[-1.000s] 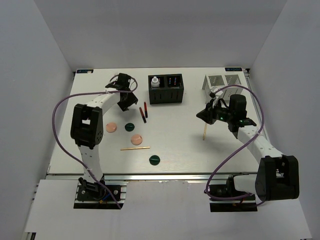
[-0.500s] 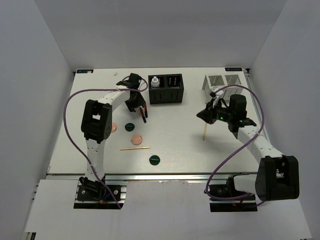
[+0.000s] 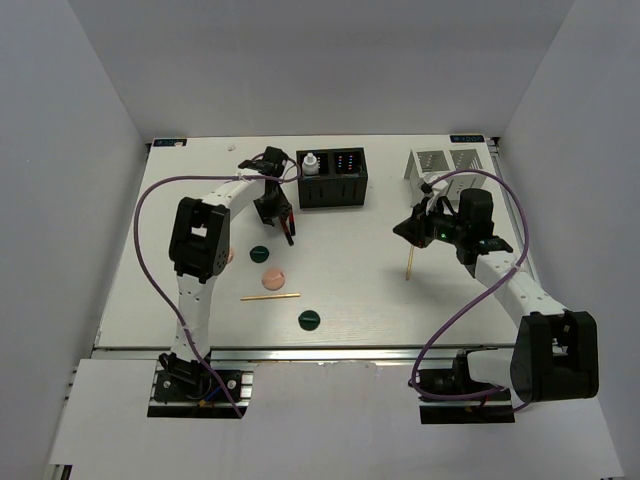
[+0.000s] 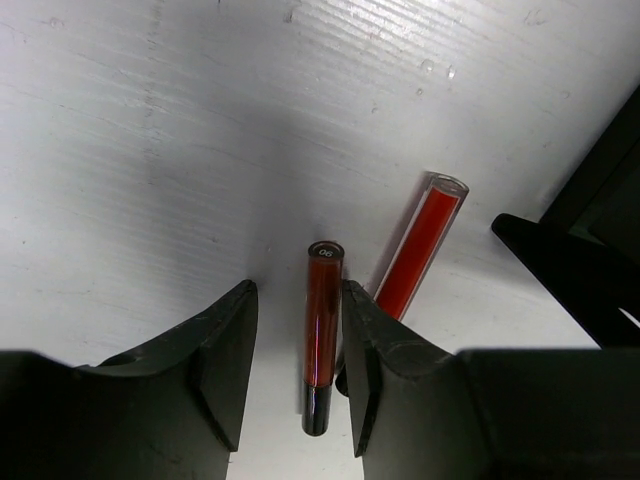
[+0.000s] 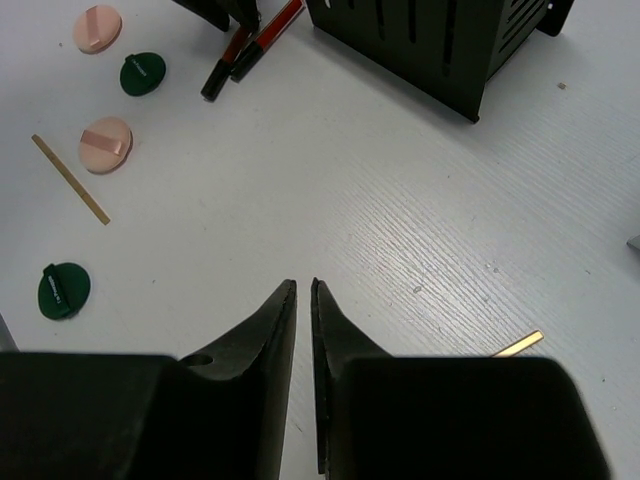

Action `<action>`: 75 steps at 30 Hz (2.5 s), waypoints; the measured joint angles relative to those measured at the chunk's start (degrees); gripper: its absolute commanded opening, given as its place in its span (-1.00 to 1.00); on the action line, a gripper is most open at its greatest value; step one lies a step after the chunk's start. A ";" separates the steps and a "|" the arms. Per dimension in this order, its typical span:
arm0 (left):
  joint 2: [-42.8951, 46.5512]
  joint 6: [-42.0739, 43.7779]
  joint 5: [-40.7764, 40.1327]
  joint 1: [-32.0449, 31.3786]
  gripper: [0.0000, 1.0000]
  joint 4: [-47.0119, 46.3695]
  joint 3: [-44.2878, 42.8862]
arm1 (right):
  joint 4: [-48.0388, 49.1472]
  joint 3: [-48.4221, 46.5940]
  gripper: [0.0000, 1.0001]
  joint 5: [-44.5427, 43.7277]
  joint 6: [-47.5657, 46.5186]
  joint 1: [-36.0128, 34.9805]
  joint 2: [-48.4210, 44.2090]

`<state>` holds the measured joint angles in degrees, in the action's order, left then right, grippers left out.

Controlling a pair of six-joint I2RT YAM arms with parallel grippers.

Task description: Organize the makeup

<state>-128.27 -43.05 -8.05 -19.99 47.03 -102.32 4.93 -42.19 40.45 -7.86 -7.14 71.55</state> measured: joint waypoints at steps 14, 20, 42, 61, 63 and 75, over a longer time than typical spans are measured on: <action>1.84 2.03 -2.64 -0.68 -0.97 1.16 2.93 | 1.14 0.74 -0.66 0.00 0.33 0.00 -0.20; 9.97 2.16 -1.29 -0.74 -1.00 -2.38 11.43 | 1.16 0.74 -0.66 0.00 0.33 0.00 -0.74; 10.40 27.89 21.66 -11.45 -1.00 -62.38 1.16 | 1.16 0.74 -0.66 0.42 0.20 0.00 -0.79; 2.60 40.46 11.41 -12.02 0.24 -62.88 -1.84 | 1.53 0.85 -0.19 1.92 -0.50 -0.48 -1.66; 2.86 40.33 11.39 -12.02 0.33 -63.34 0.04 | 1.22 0.63 -0.18 2.40 -1.27 -1.27 -0.61; 11.43 34.88 8.17 -11.52 -1.00 -59.32 2.93 | -0.50 -7.04 -0.21 -5.11 -2.43 -18.27 7.32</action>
<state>-116.84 -8.16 0.12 -31.51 -12.29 -99.39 4.43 -49.23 35.33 -10.28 -25.41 78.87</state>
